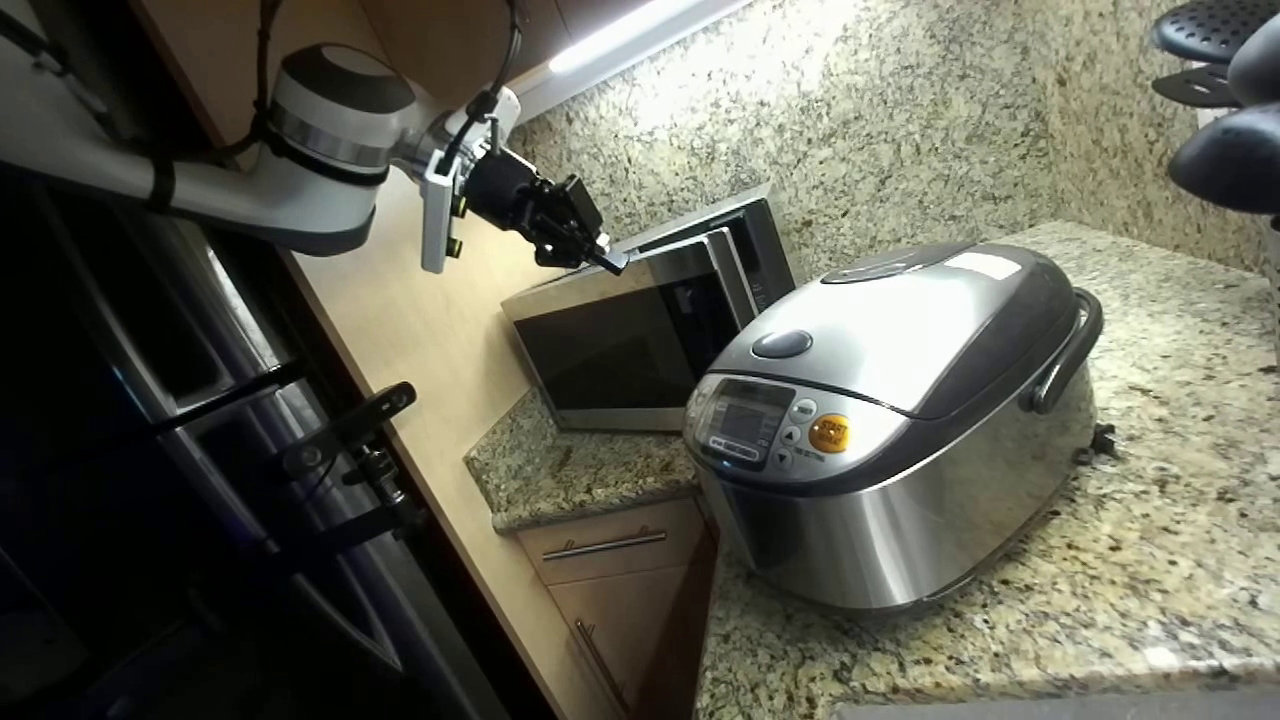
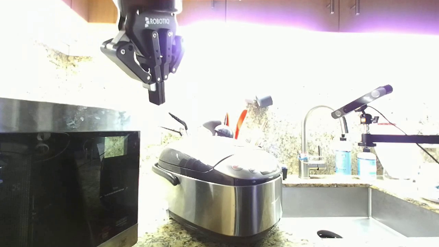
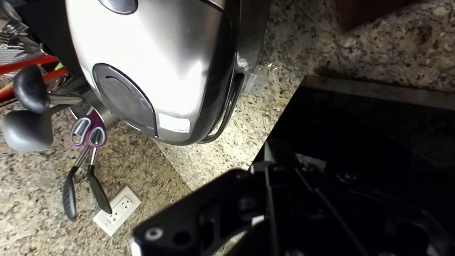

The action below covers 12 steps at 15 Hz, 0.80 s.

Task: Close the microwave

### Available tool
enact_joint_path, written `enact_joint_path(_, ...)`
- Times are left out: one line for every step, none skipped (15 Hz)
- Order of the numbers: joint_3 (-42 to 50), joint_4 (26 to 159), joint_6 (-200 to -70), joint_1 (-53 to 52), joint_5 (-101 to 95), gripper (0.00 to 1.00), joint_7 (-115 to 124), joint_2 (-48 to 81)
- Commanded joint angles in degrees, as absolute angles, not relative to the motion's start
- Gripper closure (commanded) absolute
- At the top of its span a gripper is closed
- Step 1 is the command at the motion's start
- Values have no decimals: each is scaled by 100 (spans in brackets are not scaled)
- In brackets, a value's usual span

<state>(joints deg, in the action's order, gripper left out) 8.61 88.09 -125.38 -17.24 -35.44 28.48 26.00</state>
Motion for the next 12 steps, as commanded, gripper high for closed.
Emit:
enact_joint_path(689, 8774, -12496, -1586, -3612, 99, 2877, 2601)
enact_joint_path(681, 8764, -12497, -1582, -3610, 99, 2876, 2605)
enact_joint_path(671, 8759, -12498, -1586, -3608, 99, 2876, 2606)
enact_joint_path(663, 8755, -12498, -1590, -3607, 99, 2875, 2607)
enact_joint_path(662, 8754, -12498, -1590, -3607, 100, 2875, 2609)
enact_joint_path(677, 8714, -12482, -1589, -3639, 100, 2893, 2661)
enact_joint_path(672, 8677, -12470, -1575, -3631, 100, 2870, 2709)
enact_joint_path(687, 8624, -12495, -1567, -3655, 100, 2879, 2784)
enact_joint_path(694, 8564, -12504, -1560, -3664, 100, 2869, 2852)
enact_joint_path(714, 8502, -12475, -1565, -3689, 100, 2886, 2919)
enact_joint_path(715, 8448, -12513, -1548, -3698, 100, 2855, 2986)
enact_joint_path(702, 8352, -12585, -1518, -3678, 100, 2801, 3073)
